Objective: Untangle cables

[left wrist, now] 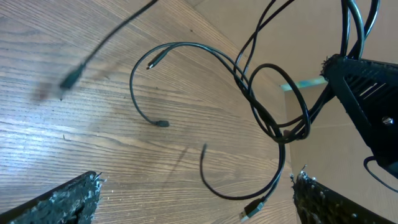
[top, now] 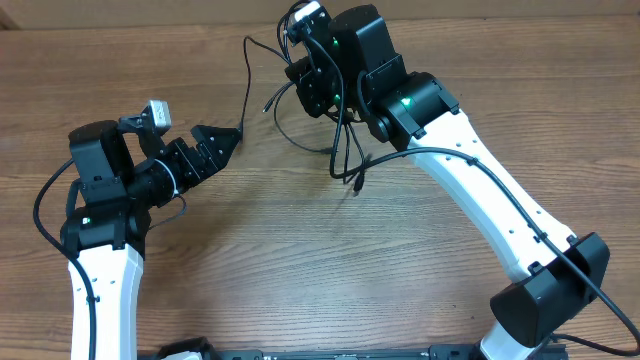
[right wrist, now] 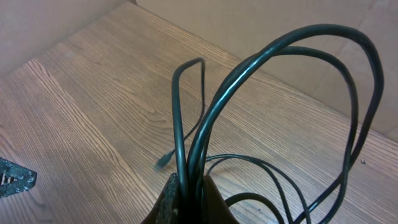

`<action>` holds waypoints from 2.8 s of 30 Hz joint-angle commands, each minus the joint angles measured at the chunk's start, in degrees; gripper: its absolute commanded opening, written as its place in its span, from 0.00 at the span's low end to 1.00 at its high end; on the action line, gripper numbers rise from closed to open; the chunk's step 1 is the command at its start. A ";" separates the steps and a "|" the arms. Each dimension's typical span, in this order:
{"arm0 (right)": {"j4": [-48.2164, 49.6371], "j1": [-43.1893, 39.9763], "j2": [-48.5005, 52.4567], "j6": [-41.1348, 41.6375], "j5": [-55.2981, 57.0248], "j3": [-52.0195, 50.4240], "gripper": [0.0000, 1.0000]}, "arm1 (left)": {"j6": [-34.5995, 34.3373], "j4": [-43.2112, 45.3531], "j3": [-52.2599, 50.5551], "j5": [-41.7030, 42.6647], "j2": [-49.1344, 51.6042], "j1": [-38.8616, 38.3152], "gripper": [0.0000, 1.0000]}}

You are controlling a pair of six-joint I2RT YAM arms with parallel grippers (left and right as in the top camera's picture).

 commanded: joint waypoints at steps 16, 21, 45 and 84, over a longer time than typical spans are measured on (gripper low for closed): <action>-0.35 0.33 -3.02 0.20 -0.31 2.25 0.04 | 0.92 0.04 0.87 -0.17 -0.04 0.15 1.00; -0.81 0.33 -3.21 0.48 -0.31 2.25 0.04 | 0.92 0.04 0.87 -0.17 -0.02 0.15 1.00; 0.26 0.26 -3.85 12.39 -11.21 2.25 0.04 | -1.03 1.75 0.87 -0.13 -0.02 0.15 1.00; 0.68 0.33 -3.50 27.23 -18.47 2.10 0.04 | 5.20 7.91 0.83 15.78 2.38 -3.32 0.51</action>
